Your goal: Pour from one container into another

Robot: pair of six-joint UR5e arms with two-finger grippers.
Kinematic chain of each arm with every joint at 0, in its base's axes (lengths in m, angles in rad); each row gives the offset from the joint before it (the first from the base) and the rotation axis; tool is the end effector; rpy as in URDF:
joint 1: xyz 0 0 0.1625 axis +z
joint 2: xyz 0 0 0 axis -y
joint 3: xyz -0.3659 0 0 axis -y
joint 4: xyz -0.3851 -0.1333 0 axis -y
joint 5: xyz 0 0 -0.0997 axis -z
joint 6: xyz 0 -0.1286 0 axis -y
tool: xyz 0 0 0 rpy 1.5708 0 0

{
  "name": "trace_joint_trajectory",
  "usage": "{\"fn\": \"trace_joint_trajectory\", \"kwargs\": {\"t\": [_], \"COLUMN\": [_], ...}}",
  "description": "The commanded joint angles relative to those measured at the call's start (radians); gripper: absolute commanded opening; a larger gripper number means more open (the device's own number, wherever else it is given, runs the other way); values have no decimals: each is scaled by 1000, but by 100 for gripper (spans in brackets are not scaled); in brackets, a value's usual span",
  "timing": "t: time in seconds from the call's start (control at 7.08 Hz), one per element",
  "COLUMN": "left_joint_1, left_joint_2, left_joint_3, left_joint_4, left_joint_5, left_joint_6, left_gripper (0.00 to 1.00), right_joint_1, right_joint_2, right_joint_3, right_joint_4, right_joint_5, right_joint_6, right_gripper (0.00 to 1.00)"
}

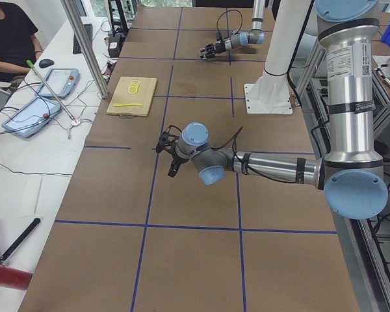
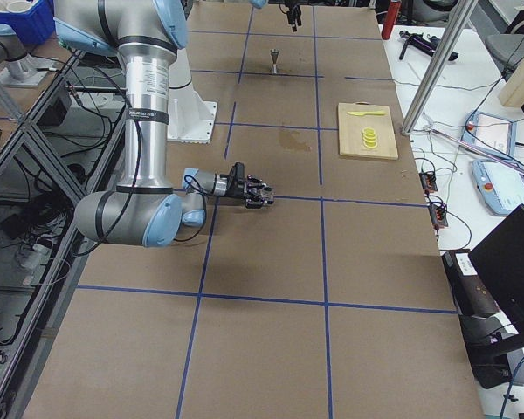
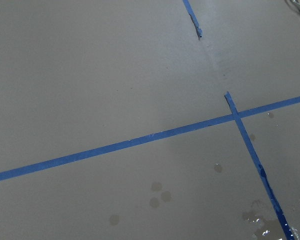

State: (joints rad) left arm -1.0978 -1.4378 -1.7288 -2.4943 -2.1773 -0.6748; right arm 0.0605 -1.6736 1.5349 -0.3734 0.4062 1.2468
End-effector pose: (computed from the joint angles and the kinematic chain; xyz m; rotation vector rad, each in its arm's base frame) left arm 0.1655 -0.4550 0.4961 0.4658 0.9654 0.1053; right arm -0.4210 -0.2774 0.5177 1.1938 -0.7062 0.3945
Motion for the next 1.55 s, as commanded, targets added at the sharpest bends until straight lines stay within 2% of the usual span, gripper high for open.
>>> {"fn": "trace_joint_trajectory", "kwargs": {"t": [0.0, 0.28, 0.57, 0.71, 0.85, 0.99, 1.13, 1.41], "left_joint_1": [1, 1, 1, 1, 1, -1, 1, 1], "left_joint_2": [0, -1, -1, -1, -4, -4, -4, -4], "left_joint_3": [2, 5, 8, 11, 14, 11, 15, 15], "left_joint_4": [0, 0, 0, 2, 0, 0, 0, 0], "left_joint_5": [1, 1, 1, 1, 1, 1, 1, 1], "left_joint_6": [0, 0, 0, 1, 0, 0, 1, 1], "left_gripper": [100, 100, 100, 100, 100, 100, 100, 100], "right_joint_1": [-7, -7, -7, -5, -2, -1, -1, 2], "right_joint_2": [0, -14, -114, -139, -190, -274, -302, -363], "right_joint_3": [1, 13, 129, 157, 244, 304, 362, 416], "right_joint_4": [5, 8, 7, 7, 2, 2, 1, 2], "right_joint_5": [2, 35, 135, 166, 275, 333, 379, 452], "right_joint_6": [-1, -7, -17, -17, -17, -17, -15, -15], "right_gripper": [100, 100, 100, 100, 100, 100, 100, 100]}}
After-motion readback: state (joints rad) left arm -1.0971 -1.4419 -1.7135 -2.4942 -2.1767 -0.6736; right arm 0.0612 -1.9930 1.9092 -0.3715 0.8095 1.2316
